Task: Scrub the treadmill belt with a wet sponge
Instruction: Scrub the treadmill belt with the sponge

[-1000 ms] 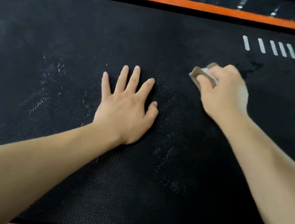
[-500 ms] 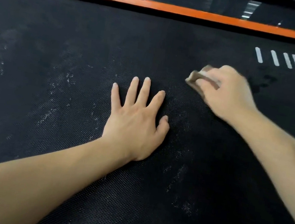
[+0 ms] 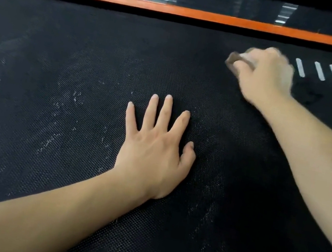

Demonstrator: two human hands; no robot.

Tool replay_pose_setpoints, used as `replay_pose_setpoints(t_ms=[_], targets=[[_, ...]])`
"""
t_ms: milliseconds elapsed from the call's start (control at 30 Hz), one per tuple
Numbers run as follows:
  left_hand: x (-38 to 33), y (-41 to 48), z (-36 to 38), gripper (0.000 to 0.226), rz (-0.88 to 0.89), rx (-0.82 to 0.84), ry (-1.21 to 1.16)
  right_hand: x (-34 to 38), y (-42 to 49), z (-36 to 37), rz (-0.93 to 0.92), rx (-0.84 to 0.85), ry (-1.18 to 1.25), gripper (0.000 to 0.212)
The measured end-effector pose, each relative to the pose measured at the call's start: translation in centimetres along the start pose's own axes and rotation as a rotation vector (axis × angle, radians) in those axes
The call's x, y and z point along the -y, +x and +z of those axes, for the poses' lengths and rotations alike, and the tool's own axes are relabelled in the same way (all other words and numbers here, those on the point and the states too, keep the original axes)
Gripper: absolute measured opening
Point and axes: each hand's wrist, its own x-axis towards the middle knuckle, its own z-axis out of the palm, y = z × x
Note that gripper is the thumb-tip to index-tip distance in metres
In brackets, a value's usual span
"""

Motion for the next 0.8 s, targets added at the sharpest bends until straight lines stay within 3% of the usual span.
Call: replay_pose_setpoints(t_ms=[100,267,433,600,733,800], targets=[[-0.1,0.2,0.0,0.068,-0.001,-0.013,-0.009,1.0,-1.7,0.4,-0.173,0.073,0.109,0.029],[-0.1,0.1,0.1,0.068,0.009,-0.015,-0.006,0.2,3.7,0.3,0.157,-0.025,0.069,0.031],[0.0,0.1,0.1,0.068,0.008,-0.028,-0.005,1.8,3.5,1.7,-0.102,0.073,0.175,0.028],[-0.1,0.1,0.3,0.067,0.019,-0.035,0.001,0.4,7.7,1.0,0.222,-0.014,0.036,0.033],[0.0,0.0,0.3,0.067,0.011,-0.034,0.003,1.4,6.3,2.5,-0.048,0.04,0.113,0.032],[0.0,0.1,0.3,0.067,0.015,-0.043,0.0,0.5,7.0,2.0,-0.015,0.055,0.14,0.032]])
